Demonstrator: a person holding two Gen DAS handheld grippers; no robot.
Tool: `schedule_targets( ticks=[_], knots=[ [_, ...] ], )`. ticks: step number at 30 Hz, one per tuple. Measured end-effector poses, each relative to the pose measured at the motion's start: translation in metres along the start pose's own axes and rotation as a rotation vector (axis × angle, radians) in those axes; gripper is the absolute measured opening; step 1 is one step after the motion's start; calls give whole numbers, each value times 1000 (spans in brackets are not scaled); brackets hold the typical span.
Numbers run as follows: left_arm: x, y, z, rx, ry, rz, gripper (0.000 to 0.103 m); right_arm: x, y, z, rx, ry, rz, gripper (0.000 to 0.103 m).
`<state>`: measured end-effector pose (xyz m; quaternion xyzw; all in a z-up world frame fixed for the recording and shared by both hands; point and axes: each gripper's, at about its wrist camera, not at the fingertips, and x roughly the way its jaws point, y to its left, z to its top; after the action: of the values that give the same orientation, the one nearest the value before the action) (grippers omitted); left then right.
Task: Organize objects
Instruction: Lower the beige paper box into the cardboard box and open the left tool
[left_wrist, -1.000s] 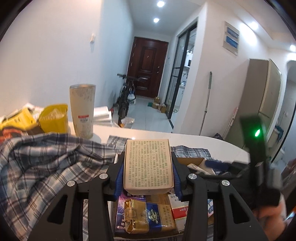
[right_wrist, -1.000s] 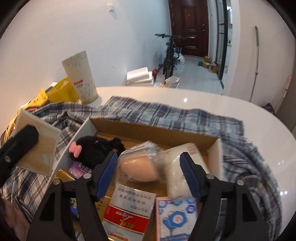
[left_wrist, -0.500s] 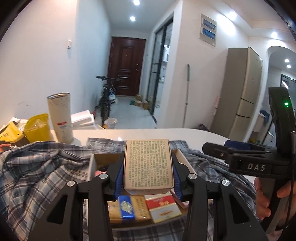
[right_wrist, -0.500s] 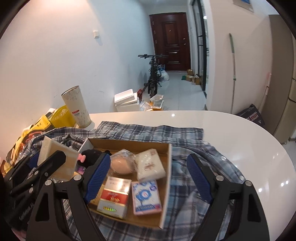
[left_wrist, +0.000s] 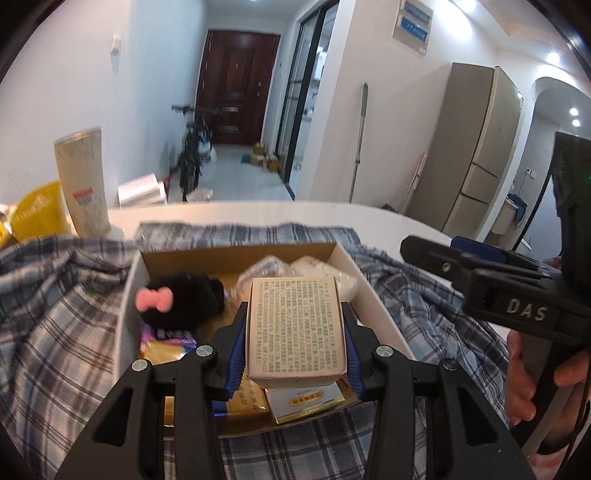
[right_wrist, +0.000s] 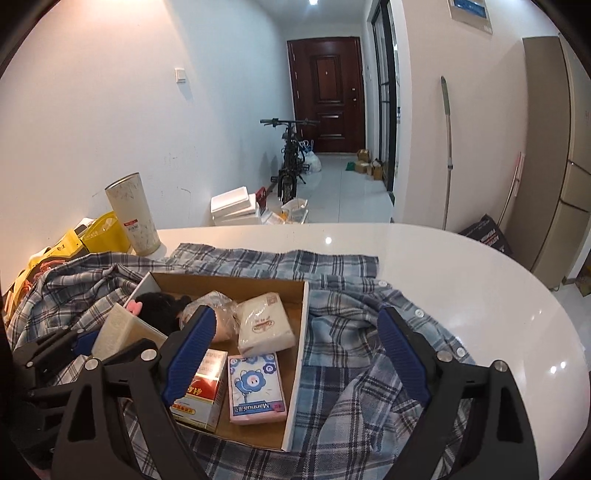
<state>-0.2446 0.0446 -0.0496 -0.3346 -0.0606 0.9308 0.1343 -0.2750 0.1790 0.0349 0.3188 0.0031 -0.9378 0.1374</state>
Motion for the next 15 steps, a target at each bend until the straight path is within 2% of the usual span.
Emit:
schedule_targets(
  ticks=[5,9,11,13,15],
  knots=[
    [14,-6,-7,23,29,44,45,3,-2,-2,5,10,-4,88],
    [18,-8,-9,46,34,46,46,4,-3,-3,3,15,-3,88],
    [19,-10,-10,53,39,49,49,5,-2,-3,1,16,-5,88],
    [20,-10,-10,53,40,52,60,5,-3,-3,-2,14,-10,88],
    [18,-9,-9,50,26,56,66,4,-3,-3,-3,9,-15,88]
  ],
)
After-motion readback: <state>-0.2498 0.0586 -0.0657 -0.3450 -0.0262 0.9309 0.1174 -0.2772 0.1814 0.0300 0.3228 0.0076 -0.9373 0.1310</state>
